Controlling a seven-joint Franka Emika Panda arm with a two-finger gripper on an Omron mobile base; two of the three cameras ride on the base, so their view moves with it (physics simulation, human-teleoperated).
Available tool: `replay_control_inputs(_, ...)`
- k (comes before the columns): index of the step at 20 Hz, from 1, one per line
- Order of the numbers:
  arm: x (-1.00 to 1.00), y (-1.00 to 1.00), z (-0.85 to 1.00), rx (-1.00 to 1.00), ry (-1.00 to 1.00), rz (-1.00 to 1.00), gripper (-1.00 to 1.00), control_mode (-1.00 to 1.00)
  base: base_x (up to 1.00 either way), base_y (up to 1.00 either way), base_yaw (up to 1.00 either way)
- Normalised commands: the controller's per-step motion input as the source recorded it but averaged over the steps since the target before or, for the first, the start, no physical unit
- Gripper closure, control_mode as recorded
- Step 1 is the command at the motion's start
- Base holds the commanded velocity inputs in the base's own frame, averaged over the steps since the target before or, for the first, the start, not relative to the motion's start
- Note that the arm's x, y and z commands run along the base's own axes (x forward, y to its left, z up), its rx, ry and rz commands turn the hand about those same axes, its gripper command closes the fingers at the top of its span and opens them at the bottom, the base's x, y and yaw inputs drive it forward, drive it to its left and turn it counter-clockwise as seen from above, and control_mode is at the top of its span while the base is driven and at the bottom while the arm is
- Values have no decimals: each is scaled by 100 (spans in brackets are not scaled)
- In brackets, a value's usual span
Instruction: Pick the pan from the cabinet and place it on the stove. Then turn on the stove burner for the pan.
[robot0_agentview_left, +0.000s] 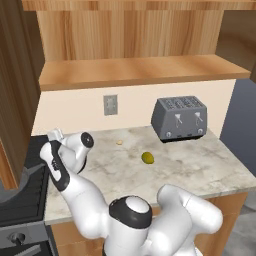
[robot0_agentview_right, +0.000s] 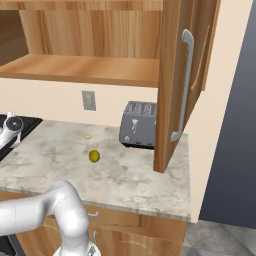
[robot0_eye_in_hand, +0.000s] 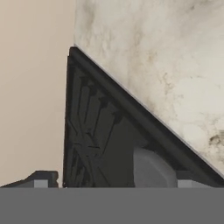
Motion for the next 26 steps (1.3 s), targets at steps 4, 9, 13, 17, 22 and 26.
replay_control_inputs(4,0,0,0,0,5,0,-100,-100,0,0,0)
replay_control_inputs(9,0,5,-5,0,2,0,-100,-100,0,0,0)
replay_control_inputs(13,0,13,-17,0,1,0,-100,-100,0,0,0)
replay_control_inputs(17,0,16,-24,0,2,0,-100,-100,0,0,0)
replay_control_inputs(22,0,12,-21,0,2,0,-100,-100,0,0,0)
replay_control_inputs(26,0,5,-12,0,1,0,-100,-100,0,0,0)
